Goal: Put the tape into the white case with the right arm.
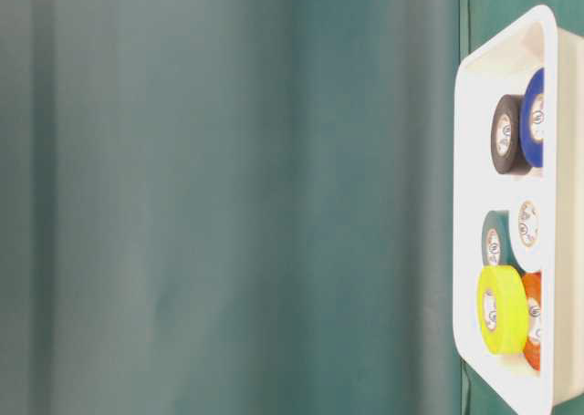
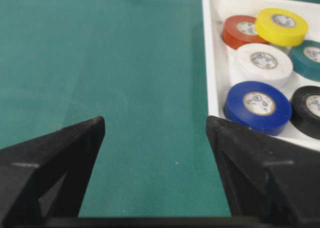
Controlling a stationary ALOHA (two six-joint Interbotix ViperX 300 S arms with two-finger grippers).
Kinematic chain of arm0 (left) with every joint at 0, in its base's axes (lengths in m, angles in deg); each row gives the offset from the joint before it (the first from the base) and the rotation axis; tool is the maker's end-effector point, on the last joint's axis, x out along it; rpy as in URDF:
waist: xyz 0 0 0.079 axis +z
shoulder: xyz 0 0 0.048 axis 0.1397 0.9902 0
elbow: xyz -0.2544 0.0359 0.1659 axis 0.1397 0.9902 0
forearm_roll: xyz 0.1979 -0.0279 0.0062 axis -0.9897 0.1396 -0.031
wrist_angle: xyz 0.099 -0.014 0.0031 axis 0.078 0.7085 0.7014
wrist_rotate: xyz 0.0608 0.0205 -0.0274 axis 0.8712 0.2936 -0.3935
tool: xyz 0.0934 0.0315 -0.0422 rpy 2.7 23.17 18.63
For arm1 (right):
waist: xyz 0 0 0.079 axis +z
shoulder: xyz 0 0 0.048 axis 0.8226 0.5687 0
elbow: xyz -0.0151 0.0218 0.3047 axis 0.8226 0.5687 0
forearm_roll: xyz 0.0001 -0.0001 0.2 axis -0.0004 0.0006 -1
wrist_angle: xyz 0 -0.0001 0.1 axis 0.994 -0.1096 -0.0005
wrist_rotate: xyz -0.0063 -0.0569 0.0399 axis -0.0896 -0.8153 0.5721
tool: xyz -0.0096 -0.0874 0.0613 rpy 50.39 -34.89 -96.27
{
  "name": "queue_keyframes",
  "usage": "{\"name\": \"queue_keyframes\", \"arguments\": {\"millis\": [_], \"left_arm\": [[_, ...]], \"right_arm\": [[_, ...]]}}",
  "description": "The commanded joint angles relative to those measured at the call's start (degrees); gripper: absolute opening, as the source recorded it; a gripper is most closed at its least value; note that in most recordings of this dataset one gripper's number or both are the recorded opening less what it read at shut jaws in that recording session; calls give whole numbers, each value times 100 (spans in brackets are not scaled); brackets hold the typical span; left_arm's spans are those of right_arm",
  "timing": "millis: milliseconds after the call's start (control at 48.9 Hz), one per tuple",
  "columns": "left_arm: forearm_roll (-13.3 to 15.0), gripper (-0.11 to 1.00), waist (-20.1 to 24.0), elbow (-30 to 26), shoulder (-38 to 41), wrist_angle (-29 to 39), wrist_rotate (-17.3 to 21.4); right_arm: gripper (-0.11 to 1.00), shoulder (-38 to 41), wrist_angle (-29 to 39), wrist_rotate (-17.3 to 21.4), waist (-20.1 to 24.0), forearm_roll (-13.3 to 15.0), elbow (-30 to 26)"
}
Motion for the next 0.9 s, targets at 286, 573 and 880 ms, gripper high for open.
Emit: {"name": "queue_keyframes", "arguments": {"millis": [286,573,880], "left_arm": [[18,1,18,-62,44,-62,0],[18,1,18,-53,44,-62,0],[18,1,18,-35,44,-62,-9]], "right_arm": [[50,97,62,18,35,9,149],[50,70,-62,-18,35,9,404],[49,53,-62,-18,44,9,457]]}}
